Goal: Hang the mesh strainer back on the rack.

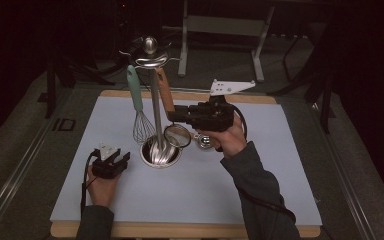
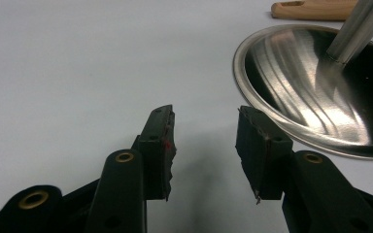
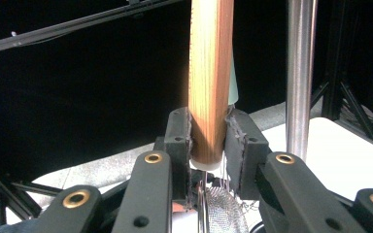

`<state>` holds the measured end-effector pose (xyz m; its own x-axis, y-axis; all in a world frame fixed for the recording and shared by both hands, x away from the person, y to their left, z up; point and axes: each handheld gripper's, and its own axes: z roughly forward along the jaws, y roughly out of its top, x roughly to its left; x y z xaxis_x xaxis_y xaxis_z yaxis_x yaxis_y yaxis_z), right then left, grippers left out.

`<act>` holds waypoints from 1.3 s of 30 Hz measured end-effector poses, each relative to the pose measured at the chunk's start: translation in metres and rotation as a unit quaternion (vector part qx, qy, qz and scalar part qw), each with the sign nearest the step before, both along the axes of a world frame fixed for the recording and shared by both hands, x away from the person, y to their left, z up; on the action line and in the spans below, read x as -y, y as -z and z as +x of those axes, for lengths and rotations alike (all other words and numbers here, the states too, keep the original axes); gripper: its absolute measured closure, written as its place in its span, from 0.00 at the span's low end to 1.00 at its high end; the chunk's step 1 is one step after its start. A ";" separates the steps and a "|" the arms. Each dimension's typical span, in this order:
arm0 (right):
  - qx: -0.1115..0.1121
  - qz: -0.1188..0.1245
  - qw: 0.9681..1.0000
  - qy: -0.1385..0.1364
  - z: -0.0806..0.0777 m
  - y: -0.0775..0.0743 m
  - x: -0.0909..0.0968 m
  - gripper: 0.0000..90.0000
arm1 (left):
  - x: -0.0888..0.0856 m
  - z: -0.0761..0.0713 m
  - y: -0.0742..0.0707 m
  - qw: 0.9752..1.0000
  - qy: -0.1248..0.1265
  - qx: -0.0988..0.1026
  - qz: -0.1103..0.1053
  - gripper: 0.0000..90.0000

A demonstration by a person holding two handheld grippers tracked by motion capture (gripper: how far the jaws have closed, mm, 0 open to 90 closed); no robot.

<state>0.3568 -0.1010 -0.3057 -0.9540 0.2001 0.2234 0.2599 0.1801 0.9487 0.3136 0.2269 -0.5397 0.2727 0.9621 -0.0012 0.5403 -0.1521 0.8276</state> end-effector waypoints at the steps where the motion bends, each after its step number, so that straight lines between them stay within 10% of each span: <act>1: 0.000 0.001 1.000 -0.004 0.001 0.000 0.000 0.81 | 0.000 0.000 0.000 1.000 0.000 0.000 0.000 0.65; 39: -0.033 0.010 0.998 -0.056 0.018 0.004 -0.016 0.81 | -0.001 0.000 0.000 1.000 0.000 0.000 -0.003 0.65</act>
<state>0.3745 -0.0852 -0.3098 -0.9533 0.0879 0.2891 0.3010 0.1934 0.9338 0.3135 0.2277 -0.5395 0.2734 0.9619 -0.0066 0.5395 -0.1476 0.8289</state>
